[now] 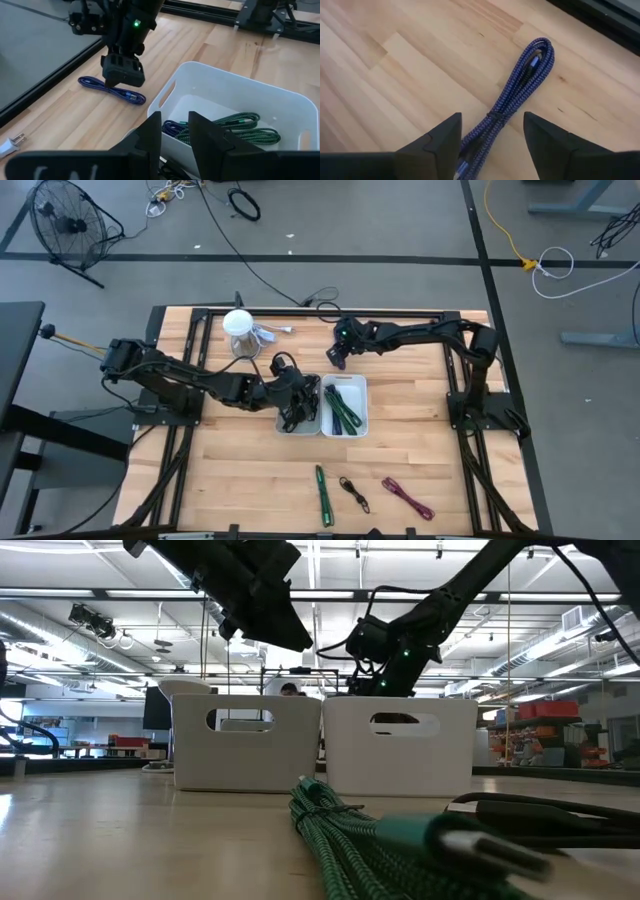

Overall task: Pick & Place USB Port
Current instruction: Put the purple charger cable into the white bin

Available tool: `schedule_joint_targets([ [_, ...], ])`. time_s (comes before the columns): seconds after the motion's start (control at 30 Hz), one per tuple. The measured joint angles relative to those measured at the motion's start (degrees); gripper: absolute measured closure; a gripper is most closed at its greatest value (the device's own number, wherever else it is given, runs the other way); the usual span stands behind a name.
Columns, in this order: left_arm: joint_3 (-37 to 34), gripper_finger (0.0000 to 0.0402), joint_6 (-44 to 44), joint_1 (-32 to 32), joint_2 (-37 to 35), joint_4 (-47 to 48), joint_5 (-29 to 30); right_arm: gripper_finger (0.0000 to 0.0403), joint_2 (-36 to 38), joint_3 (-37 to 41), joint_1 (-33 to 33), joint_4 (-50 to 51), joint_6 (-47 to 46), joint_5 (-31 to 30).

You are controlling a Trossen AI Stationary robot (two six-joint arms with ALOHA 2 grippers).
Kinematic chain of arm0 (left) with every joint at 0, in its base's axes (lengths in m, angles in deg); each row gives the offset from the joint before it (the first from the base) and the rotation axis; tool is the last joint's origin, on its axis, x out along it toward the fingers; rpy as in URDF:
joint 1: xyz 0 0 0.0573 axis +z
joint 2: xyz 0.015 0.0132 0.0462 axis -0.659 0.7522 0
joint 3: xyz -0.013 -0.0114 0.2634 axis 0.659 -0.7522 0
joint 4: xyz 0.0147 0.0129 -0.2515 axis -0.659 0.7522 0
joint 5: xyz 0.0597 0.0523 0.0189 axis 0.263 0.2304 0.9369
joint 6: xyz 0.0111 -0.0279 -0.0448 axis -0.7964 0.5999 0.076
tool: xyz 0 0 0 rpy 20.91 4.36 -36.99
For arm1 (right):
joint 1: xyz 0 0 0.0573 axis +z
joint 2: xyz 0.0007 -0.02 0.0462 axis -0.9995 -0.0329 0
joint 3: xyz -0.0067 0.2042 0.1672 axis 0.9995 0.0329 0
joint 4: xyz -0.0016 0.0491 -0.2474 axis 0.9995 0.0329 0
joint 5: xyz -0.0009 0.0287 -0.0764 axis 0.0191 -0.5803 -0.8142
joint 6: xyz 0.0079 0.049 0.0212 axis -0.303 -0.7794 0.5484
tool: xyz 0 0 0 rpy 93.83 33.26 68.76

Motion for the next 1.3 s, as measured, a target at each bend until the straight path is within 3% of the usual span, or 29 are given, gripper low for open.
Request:
schedule_joint_targets([
  [0.57, -0.04, 0.0298, 0.04, -0.11, 0.00, 0.06, -0.01, 0.0193, -5.95, 0.00, 1.11, -4.31, -3.10, -0.17],
  [0.67, -0.04, 0.0298, 0.04, -0.11, 0.00, 0.07, -0.02, 0.0229, -6.06, 0.00, 1.09, -3.73, -2.73, -0.37],
  [0.87, -0.04, 0.0298, 0.28, -0.11, 0.00, 0.07, -0.02, 0.0380, -6.06, -0.06, 1.09, -2.76, -0.17, -2.27],
  [1.1, -0.04, 0.0298, 0.28, -0.11, 0.00, 0.18, -0.02, 0.0394, -3.72, 0.13, 0.83, -1.72, 1.45, 0.41],
  [1.3, -0.04, 0.0298, 0.68, -0.11, 0.00, 0.26, -0.02, 0.0394, 4.88, 0.11, 2.46, 0.13, 3.46, 0.48],
])
